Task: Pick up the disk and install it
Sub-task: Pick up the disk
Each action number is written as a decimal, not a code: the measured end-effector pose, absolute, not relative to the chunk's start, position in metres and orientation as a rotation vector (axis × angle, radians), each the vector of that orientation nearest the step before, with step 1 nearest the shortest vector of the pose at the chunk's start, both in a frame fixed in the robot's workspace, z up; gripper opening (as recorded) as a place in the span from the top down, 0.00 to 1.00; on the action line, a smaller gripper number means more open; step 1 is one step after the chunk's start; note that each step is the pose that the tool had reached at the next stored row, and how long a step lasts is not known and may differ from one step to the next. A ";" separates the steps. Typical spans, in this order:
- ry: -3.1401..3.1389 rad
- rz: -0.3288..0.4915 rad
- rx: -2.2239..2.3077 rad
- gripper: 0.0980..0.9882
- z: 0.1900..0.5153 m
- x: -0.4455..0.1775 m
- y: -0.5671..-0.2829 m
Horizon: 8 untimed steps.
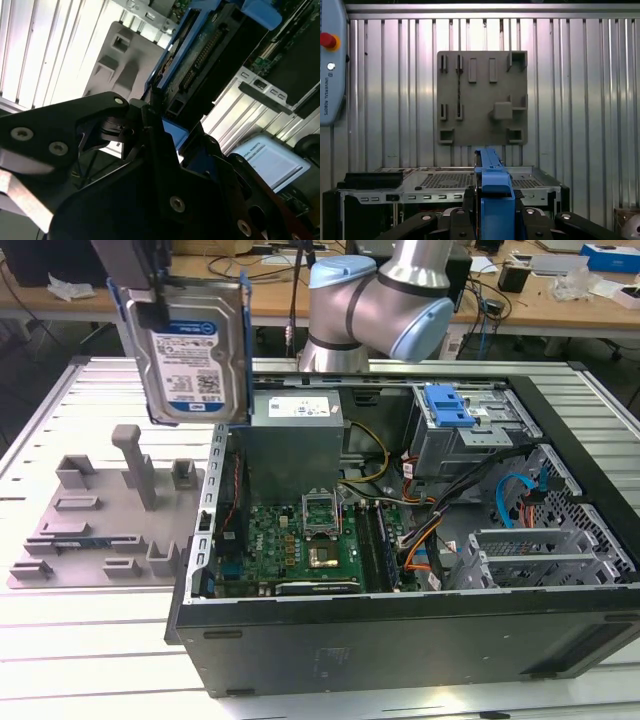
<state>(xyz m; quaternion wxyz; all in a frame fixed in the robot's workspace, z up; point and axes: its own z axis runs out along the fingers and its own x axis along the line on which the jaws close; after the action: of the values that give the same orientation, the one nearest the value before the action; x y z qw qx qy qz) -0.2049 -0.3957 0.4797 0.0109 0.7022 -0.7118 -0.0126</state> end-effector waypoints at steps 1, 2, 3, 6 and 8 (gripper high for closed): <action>-2.220 -0.039 2.191 0.70 0.480 -0.201 -0.397; -2.220 -0.039 2.191 0.70 0.480 -0.197 -0.399; -2.221 -0.039 2.191 0.70 0.480 -0.191 -0.402; -2.220 -0.039 2.191 0.70 0.480 -0.180 -0.407; -2.220 -0.039 2.191 0.70 0.480 -0.169 -0.412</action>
<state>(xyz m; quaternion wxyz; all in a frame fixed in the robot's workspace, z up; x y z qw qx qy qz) -0.1693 -0.4119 0.4804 0.0111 0.7022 -0.7118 -0.0126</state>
